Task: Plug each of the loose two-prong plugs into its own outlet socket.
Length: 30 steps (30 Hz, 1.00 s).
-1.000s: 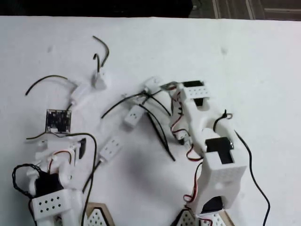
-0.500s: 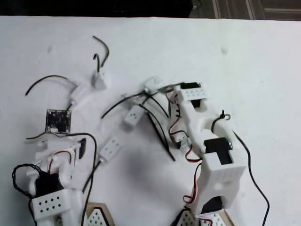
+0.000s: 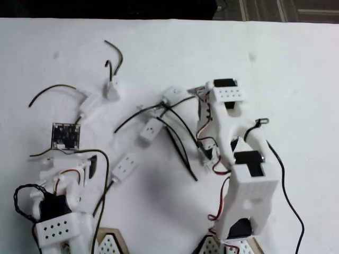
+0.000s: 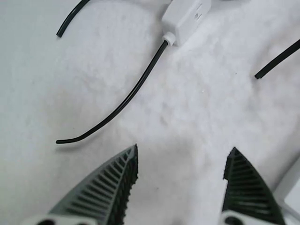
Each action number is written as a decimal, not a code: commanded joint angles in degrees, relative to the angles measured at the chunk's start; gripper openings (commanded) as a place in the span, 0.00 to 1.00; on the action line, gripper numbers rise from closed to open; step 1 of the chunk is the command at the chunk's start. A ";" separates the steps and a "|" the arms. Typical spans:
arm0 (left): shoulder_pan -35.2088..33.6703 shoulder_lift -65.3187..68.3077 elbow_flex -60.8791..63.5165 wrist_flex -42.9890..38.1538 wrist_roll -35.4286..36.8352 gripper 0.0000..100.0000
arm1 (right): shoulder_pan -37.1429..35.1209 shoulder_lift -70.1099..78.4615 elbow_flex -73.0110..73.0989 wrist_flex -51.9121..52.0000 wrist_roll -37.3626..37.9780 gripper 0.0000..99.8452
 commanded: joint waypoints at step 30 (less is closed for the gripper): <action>0.04 -0.75 -0.35 0.00 0.18 0.29 | -8.04 7.34 -2.29 -1.98 -5.36 0.02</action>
